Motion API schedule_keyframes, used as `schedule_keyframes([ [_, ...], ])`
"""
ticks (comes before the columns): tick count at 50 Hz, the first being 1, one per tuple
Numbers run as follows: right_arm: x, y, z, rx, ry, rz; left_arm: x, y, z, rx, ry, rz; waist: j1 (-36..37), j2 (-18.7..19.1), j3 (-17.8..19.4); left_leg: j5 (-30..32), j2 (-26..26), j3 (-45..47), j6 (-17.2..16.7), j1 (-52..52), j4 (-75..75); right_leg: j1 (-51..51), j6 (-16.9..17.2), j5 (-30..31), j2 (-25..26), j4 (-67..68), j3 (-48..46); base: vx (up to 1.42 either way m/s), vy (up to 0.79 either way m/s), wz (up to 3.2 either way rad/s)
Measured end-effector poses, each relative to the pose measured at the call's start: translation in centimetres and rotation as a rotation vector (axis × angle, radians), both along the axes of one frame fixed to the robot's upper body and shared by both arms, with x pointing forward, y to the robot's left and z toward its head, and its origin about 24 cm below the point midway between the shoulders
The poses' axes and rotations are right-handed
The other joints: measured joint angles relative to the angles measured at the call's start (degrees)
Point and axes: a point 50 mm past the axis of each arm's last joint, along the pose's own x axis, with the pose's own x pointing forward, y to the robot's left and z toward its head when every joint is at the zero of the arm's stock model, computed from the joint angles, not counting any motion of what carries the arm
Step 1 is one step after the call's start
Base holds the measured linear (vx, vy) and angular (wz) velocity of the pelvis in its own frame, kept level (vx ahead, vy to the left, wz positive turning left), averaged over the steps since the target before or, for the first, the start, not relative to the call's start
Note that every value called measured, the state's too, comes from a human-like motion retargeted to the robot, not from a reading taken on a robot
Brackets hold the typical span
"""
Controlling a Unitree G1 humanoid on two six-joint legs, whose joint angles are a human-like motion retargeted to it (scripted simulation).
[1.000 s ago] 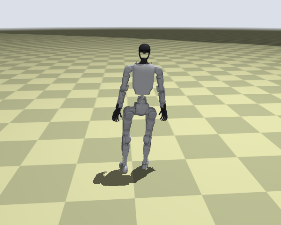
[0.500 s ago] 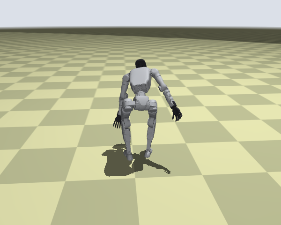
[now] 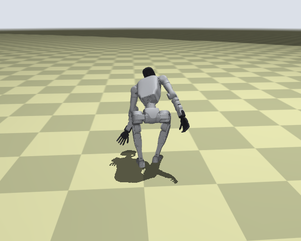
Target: Upper body actions
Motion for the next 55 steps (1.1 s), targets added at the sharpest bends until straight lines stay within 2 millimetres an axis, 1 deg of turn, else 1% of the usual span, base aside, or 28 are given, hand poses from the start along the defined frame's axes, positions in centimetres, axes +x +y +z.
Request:
schedule_keyframes([
  [2, 1.1, 0.2, 0.6, 0.009, -0.043, 0.004, 0.3, -0.4, -0.1, -0.128, -0.032, 0.077, 0.4, 0.1, 0.0, 1.6, 0.2, 0.0, -0.2, 0.6, -3.9, 0.0, 0.6, 1.3, 1.0, -3.3, 0.7, -0.02, -0.03, -0.02],
  [5, 2.5, -0.1, 1.5, 0.008, -0.095, -0.012, 2.1, -1.3, 0.5, -0.258, -0.202, 0.106, 0.4, 0.0, 0.0, 4.5, -0.2, 0.9, -0.6, 2.1, -11.4, 0.0, 2.2, 3.4, 1.9, -9.0, 3.2, -0.02, -0.02, 0.37],
  [8, 3.6, -0.6, 2.4, 0.009, -0.133, -0.041, 4.7, -2.6, 2.1, -0.294, -0.365, 0.016, 0.1, 0.1, 0.0, 8.0, -1.4, 1.7, -0.9, 4.1, -19.7, 0.1, 4.1, 5.1, 1.7, -14.4, 5.9, -0.01, -0.02, 0.73],
  [10, 4.0, -1.1, 2.7, 0.01, -0.141, -0.065, 6.4, -3.9, 3.1, -0.285, -0.438, -0.076, -0.4, 0.0, 0.0, 10.4, -2.6, 1.8, -1.1, 6.8, -25.5, 1.8, 5.4, 5.7, 1.2, -17.8, 7.2, 0.01, -0.04, 0.75],
  [13, 3.5, -1.8, 2.5, -0.009, -0.119, -0.087, 7.5, -5.0, 3.9, -0.273, -0.514, -0.206, -0.5, -0.1, 0.0, 12.8, -2.6, 1.4, -1.0, 12.7, -32.7, 7.5, 7.3, 6.3, 1.3, -23.1, 7.5, 0.04, -0.04, 0.25],
  [16, 2.8, -2.3, 2.2, -0.018, -0.098, -0.113, 8.5, -7.0, 4.0, -0.31, -0.575, -0.319, 0.7, -0.3, 0.0, 14.4, -2.2, 0.8, -1.0, 19.0, -39.0, 14.0, 9.1, 6.6, 2.2, -28.5, 7.6, 0.07, -0.03, -0.15],
  [22, 2.1, -2.8, 1.9, -0.026, -0.066, -0.156, 9.9, -11.8, 4.3, -0.473, -0.647, -0.499, 4.0, -0.2, -0.2, 18.0, -0.9, -1.8, -1.0, 32.0, -50.9, 27.8, 12.3, 8.0, 4.9, -39.4, 6.7, 0.09, -0.01, -0.36],
  [27, 2.1, -2.5, 1.8, -0.018, -0.071, -0.169, 10.5, -16.2, 5.3, -0.606, -0.721, -0.673, 7.6, 0.3, -0.8, 20.5, 0.1, -3.6, -0.7, 42.8, -59.8, 38.8, 14.1, 10.6, 7.1, -48.4, 5.9, 0.13, 0.02, -0.42],
  [30, 1.7, -2.3, 1.5, -0.011, -0.069, -0.173, 10.4, -19.0, 5.9, -0.703, -0.767, -0.763, 9.9, 1.0, -1.6, 21.5, 0.6, -4.2, -0.7, 49.0, -64.3, 45.2, 14.8, 12.2, 8.0, -53.4, 5.2, 0.22, 0.02, -0.33],
  [35, 0.0, -2.1, 0.4, -0.008, -0.034, -0.18, 9.1, -23.7, 6.5, -0.903, -0.847, -0.842, 12.5, 3.5, -4.5, 23.1, 1.0, -5.5, -0.3, 58.2, -70.9, 54.8, 15.1, 14.6, 9.8, -60.9, 3.1, 0.24, 0.07, -0.01],
  [39, -1.4, -2.3, -0.2, -0.022, -0.014, -0.203, 7.6, -27.2, 8.0, -1.111, -0.934, -0.875, 14.0, 5.5, -7.5, 24.0, 0.5, -6.6, 0.5, 63.8, -74.8, 60.8, 15.3, 16.2, 10.5, -65.6, 1.4, 0.25, 0.1, 0.12],
  [42, -2.8, -2.4, -0.9, -0.024, 0.014, -0.231, 6.3, -29.0, 9.3, -1.246, -1.008, -0.893, 15.2, 6.4, -10.2, 24.3, 0.1, -6.5, 1.1, 67.4, -76.9, 64.5, 15.6, 17.3, 10.9, -68.5, 0.8, 0.21, 0.13, 0.0],
  [45, -4.4, -2.3, -1.6, -0.015, 0.063, -0.26, 4.9, -30.0, 10.6, -1.36, -1.083, -0.911, 16.2, 7.2, -13.2, 24.2, -0.3, -6.1, 1.6, 70.5, -78.4, 68.1, 15.7, 18.0, 11.4, -71.2, 0.2, 0.25, 0.13, 0.01],
  [49, -6.7, -2.1, -2.5, -0.002, 0.122, -0.287, 3.3, -30.6, 12.4, -1.505, -1.176, -0.926, 17.3, 7.7, -16.7, 23.6, -0.9, -6.4, 2.3, 73.8, -79.2, 72.4, 16.1, 18.4, 11.8, -73.6, -0.9, 0.24, 0.13, 0.07],
  [52, -8.5, -1.8, -3.1, -0.001, 0.164, -0.3, 2.3, -30.6, 13.8, -1.606, -1.247, -0.943, 18.5, 7.7, -19.0, 22.9, -1.2, -6.4, 2.7, 76.1, -79.2, 75.0, 16.2, 18.4, 12.1, -74.5, -1.1, 0.22, 0.19, -0.08],
  [55, -10.1, -1.6, -3.6, -0.002, 0.199, -0.308, 1.7, -30.2, 14.4, -1.642, -1.312, -0.922, 19.9, 7.3, -20.9, 22.0, -1.2, -5.6, 3.3, 78.4, -79.5, 77.1, 16.7, 18.3, 12.1, -74.8, -1.0, 0.24, 0.12, -0.28],
])
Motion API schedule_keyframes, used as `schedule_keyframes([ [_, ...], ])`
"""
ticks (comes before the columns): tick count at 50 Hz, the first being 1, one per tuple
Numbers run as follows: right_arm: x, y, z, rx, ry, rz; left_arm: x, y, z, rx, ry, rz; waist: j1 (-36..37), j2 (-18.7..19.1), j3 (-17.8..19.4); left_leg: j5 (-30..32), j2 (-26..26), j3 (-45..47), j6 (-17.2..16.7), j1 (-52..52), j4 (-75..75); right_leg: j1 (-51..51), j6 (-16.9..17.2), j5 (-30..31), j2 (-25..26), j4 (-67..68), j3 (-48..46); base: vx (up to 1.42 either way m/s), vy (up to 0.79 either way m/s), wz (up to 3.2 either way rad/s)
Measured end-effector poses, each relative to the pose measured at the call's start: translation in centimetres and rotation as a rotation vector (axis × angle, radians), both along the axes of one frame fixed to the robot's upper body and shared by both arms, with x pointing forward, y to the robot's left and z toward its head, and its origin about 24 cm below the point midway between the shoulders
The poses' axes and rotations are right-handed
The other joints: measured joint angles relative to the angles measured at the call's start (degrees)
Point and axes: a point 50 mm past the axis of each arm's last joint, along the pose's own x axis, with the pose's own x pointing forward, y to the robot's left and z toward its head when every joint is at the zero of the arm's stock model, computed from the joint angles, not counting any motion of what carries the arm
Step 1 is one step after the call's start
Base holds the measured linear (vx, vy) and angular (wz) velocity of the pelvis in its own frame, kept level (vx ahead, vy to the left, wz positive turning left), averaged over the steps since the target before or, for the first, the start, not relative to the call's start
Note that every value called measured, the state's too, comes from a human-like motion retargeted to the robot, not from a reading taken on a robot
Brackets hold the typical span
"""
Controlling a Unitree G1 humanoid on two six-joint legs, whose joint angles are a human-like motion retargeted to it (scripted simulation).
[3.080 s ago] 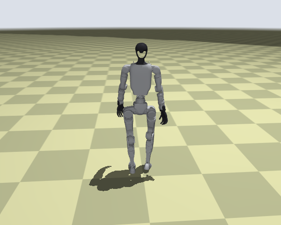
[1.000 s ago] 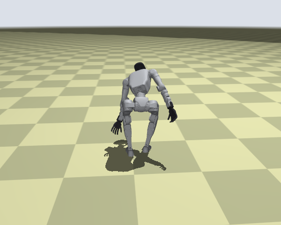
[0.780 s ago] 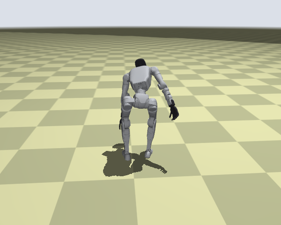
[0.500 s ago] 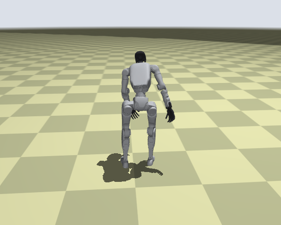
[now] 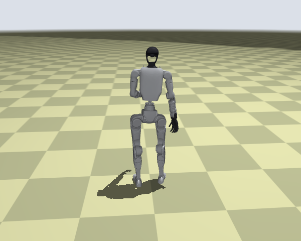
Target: Upper body actions
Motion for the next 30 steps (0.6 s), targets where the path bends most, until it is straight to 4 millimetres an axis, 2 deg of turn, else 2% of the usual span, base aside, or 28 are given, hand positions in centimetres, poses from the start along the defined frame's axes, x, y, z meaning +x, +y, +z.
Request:
schedule_keyframes([
  [7, -4.0, 0.9, -1.0, 0.027, 0.113, -0.037, -1.4, 2.6, 1.1, -0.07, -0.095, 0.119, 0.9, -0.7, -4.2, -1.2, 0.0, 0.6, 1.2, 4.9, -2.1, 2.8, 0.5, 0.0, 0.1, 1.4, -0.3, 0.2, 0.15, -0.12],
  [13, -7.2, 0.5, -1.2, 0.011, 0.222, -0.05, -2.4, 4.3, 2.1, -0.104, -0.189, 0.245, 1.2, -0.2, -6.2, -2.3, -0.3, -0.5, 2.2, 7.0, -2.8, 2.0, -0.6, 0.8, -0.1, 7.0, 0.6, 0.15, 0.13, -0.19],
  [17, -8.6, 0.1, -1.1, 0.014, 0.291, -0.095, -2.3, 4.8, 2.4, -0.096, -0.225, 0.284, 11.8, -2.9, -7.6, -3.5, -0.8, 10.5, 2.4, 7.5, -4.2, -1.3, -2.0, -1.9, -1.2, 14.4, 9.5, 0.05, 0.12, -1.97],
  [20, -9.8, 0.8, -1.2, 0.081, 0.317, -0.199, -2.4, 4.5, 2.4, -0.083, -0.228, 0.266, 13.5, -2.8, -8.3, -3.8, -0.2, 11.7, 2.4, 8.0, -4.3, -2.5, -5.5, -3.8, -2.3, 19.1, 9.2, 0.1, 0.07, -0.14],
  [22, -10.5, 1.3, -1.3, 0.123, 0.32, -0.276, -2.5, 4.2, 2.3, -0.074, -0.234, 0.258, 9.4, -1.5, -8.2, -3.6, 0.2, 6.9, 2.4, 8.5, -3.5, -0.3, -6.3, -0.1, -3.2, 17.5, -0.7, 0.17, 0.04, 2.27],
  [23, -10.7, 1.5, -1.4, 0.134, 0.32, -0.306, -2.5, 4.1, 2.3, -0.07, -0.236, 0.262, 4.4, 0.2, -7.6, -3.3, 1.1, 1.4, 2.2, 8.8, -2.6, 2.2, -9.2, 2.1, -2.9, 16.3, -9.8, 0.19, 0.01, 2.93],
  [24, -10.8, 1.5, -1.4, 0.128, 0.319, -0.314, -2.5, 4.1, 2.2, -0.07, -0.238, 0.275, 2.7, 0.9, -7.2, -3.3, 1.6, -0.2, 2.1, 9.3, -2.3, 3.3, -10.4, 3.8, -2.6, 16.1, -12.2, 0.19, 0.0, 1.97],
  [27, -10.7, 1.1, -1.3, 0.076, 0.313, -0.278, -2.5, 4.3, 2.2, -0.076, -0.251, 0.318, 2.8, 1.0, -6.7, -3.7, 1.9, 0.2, 2.0, 10.7, -2.2, 0.8, -10.2, 7.3, -2.6, 21.3, -4.9, 0.13, 0.01, 0.11],
  [30, -10.3, 0.5, -1.2, 0.016, 0.309, -0.201, -2.6, 4.6, 2.1, -0.082, -0.256, 0.35, 0.3, 2.1, -6.6, -3.8, 2.8, -1.7, 1.8, 11.2, -2.0, -3.1, -13.0, 9.8, -2.5, 28.1, -0.6, 0.11, 0.02, 0.36],
])
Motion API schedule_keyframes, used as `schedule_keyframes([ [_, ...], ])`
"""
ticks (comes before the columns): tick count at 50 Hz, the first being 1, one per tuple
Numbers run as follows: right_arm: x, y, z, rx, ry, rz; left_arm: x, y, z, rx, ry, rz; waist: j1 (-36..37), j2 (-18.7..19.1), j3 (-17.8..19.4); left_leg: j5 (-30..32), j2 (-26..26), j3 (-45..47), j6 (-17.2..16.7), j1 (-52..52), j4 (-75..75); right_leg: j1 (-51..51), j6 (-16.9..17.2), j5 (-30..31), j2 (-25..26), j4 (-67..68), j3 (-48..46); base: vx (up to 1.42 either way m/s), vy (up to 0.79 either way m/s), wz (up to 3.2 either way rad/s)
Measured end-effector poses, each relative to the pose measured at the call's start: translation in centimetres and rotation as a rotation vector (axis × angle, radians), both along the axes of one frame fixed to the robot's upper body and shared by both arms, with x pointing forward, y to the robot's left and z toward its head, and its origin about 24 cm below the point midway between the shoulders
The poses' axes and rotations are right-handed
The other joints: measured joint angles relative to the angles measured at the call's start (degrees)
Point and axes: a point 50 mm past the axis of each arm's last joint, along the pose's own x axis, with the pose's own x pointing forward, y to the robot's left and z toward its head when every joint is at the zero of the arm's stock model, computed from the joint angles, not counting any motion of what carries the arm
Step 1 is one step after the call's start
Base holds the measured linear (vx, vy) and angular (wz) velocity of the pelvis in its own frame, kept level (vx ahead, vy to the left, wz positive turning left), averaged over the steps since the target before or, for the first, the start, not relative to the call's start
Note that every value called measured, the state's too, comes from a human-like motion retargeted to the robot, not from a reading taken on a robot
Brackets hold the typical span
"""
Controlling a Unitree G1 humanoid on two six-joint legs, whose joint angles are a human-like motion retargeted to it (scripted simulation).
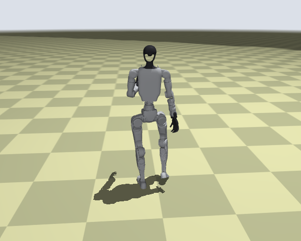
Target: Upper body actions
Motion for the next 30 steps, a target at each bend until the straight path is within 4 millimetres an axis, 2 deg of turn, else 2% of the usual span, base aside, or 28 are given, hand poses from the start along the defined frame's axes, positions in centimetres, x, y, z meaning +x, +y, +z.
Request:
schedule_keyframes([
  [2, 0.3, -0.1, 0.0, -0.017, -0.002, 0.047, -0.1, 0.4, -0.1, 0.002, 0.0, 0.016, -1.1, 0.2, -0.4, -0.1, 0.2, -0.4, -0.2, 0.2, -0.1, -1.9, 2.1, -0.9, 0.9, 2.1, 2.4, 0.15, -0.03, 0.15],
  [6, 0.2, 0.3, -0.1, -0.014, -0.009, 0.063, -0.2, 1.0, -0.6, 0.011, 0.018, 0.037, -3.0, -0.2, -1.6, 0.0, 0.1, -1.2, -0.9, 0.8, -0.2, -4.4, 10.3, -2.6, 6.5, -1.4, 11.7, 0.16, -0.09, 0.18],
  [9, -0.1, 0.6, -0.2, 0.005, -0.01, 0.041, -0.3, 1.5, -0.7, 0.011, 0.021, 0.05, -3.8, -1.0, -2.1, -0.3, -0.6, -1.1, -1.3, 1.3, 0.0, -4.5, 12.7, -1.9, 6.0, -8.1, 12.1, 0.18, -0.11, 0.04],
  [15, -1.0, 0.7, -0.1, 0.017, 0.026, 0.029, -0.3, 2.2, -0.4, -0.002, -0.001, 0.085, -5.3, -3.0, -2.4, -1.3, -2.9, -1.6, -2.0, 3.3, 0.3, -3.6, 14.7, 0.7, 1.7, -23.2, 9.0, 0.21, -0.15, 0.12],
  [23, -2.9, 0.4, 0.2, 0.01, 0.107, 0.009, -0.3, 2.1, 0.0, -0.004, -0.034, 0.119, -5.1, -2.9, -2.8, -1.6, -2.1, -1.9, -4.8, 5.0, 1.2, -4.0, 16.6, 0.4, 1.7, -31.3, 10.1, 0.26, -0.23, 0.13],
  [25, -3.5, 0.5, 0.3, 0.015, 0.127, -0.002, -0.3, 2.1, 0.0, -0.005, -0.042, 0.13, -4.7, -2.8, -3.1, -1.1, -1.3, -1.8, -5.9, 5.2, 1.6, -3.4, 15.8, 0.8, 2.4, -31.1, 9.9, 0.33, -0.38, 0.15],
  [30, -4.3, 0.7, 0.4, 0.026, 0.165, -0.01, -0.7, 1.8, -0.4, -0.024, -0.043, 0.145, -4.2, -1.7, -3.6, 3.1, 2.2, -2.7, -9.8, 5.3, 3.7, -1.0, 13.1, -2.7, 5.6, -30.6, 11.4, 0.31, -0.38, 0.27],
])
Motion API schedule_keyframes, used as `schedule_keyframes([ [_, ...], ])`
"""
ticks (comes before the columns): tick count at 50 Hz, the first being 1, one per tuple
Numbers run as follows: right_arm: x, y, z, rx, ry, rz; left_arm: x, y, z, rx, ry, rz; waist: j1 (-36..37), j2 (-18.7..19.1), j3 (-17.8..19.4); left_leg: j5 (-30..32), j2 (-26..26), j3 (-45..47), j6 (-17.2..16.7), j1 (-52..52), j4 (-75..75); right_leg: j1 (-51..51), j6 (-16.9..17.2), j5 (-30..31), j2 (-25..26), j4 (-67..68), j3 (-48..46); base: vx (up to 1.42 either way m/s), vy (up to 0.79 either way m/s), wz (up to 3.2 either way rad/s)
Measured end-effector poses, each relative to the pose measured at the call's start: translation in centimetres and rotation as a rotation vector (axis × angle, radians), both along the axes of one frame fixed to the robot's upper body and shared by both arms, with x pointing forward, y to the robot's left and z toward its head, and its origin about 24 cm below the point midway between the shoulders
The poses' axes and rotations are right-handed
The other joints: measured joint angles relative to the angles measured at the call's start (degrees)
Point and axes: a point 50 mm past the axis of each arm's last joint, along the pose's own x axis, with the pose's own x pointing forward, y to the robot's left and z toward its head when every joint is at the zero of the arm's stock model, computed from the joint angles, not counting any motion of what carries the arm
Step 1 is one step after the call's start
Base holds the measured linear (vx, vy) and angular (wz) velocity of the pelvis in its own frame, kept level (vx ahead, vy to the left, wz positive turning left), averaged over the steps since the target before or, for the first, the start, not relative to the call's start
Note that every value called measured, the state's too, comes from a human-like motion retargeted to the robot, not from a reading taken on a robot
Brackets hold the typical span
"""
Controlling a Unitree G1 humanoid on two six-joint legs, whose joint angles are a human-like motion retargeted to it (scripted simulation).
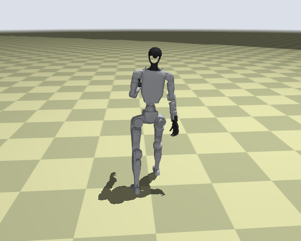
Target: Upper body actions
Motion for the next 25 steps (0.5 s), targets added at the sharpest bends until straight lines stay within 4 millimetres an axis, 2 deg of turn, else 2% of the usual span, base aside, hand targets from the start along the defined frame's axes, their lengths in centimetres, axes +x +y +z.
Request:
schedule_keyframes([
  [3, 0.5, -0.1, -0.1, -0.022, -0.029, 0.019, -0.1, 0.2, -0.1, -0.013, 0.003, 0.019, -1.6, 0.3, -0.4, 4.2, 2.0, -0.8, -2.6, -0.7, 2.2, 1.7, -1.7, -1.4, 0.7, 0.0, -2.5, 0.29, -0.41, 0.48],
  [7, 1.5, -0.1, -0.3, -0.047, -0.09, 0.03, 0.0, 0.4, 0.1, -0.006, -0.002, 0.033, -2.2, -1.0, -1.5, 10.7, 2.4, -1.1, -4.1, -2.8, 7.8, 3.6, -2.8, -3.7, 1.2, -0.3, -2.6, 0.27, -0.43, 0.29],
  [10, 2.2, -0.1, -0.4, -0.042, -0.101, 0.02, 0.0, 0.0, 0.0, -0.006, 0.0, 0.029, -1.2, -2.8, -3.0, 16.2, 1.3, -1.1, -4.0, -6.5, 15.4, 4.7, -3.0, -4.9, 0.6, -0.8, -2.2, 0.25, -0.4, 0.05],
  [12, 3.2, -0.1, -0.4, -0.045, -0.116, 0.016, 0.0, -0.1, 0.1, -0.014, -0.004, 0.032, -0.5, -4.0, -3.6, 18.5, -0.3, -0.9, -2.8, -9.3, 21.0, 5.1, -3.1, -5.4, 0.0, -1.0, -1.9, 0.17, -0.28, -0.21],
  [13, 3.8, -0.1, -0.4, -0.049, -0.129, 0.015, -0.1, -0.1, 0.1, -0.017, -0.007, 0.036, -0.4, -4.6, -3.8, 18.6, -1.1, -0.5, -2.1, -10.7, 23.6, 5.3, -3.1, -5.5, -0.4, -1.0, -1.9, 0.14, -0.2, -0.31],
  [15, 5.1, -0.1, -0.5, -0.057, -0.163, 0.007, -0.1, 0.0, 0.1, -0.021, -0.01, 0.049, 0.0, -5.4, -4.0, 15.1, -1.0, 2.8, -2.1, -13.1, 27.2, 5.5, -3.3, -5.9, -0.8, -0.9, -1.3, 0.14, -0.17, -0.41],
  [20, 8.1, 0.7, -0.6, -0.035, -0.277, -0.032, -0.2, 0.1, -0.1, -0.017, -0.007, 0.06, 2.0, -5.3, -3.5, 9.2, -6.7, -2.2, -5.8, -16.4, 24.2, 6.8, -3.7, -6.3, 1.1, -1.2, 0.1, 0.16, -0.17, -0.62],
  [22, 9.0, 1.1, -0.6, -0.012, -0.317, -0.042, -0.2, 0.0, 0.0, -0.014, -0.007, 0.054, 2.3, -4.6, -3.1, 7.5, -6.4, -2.1, -4.6, -17.1, 20.3, 7.4, -4.0, -6.7, 2.4, -1.2, 0.1, 0.15, -0.11, -0.36],
  [25, 9.6, 1.6, -0.7, 0.013, -0.346, -0.039, -0.2, -0.2, -0.1, -0.02, -0.003, 0.05, 2.9, -3.8, -2.4, 4.0, -5.5, -0.3, -0.8, -17.8, 13.1, 8.8, -4.4, -7.1, 4.2, -1.4, -0.2, 0.12, -0.05, -0.44],
])
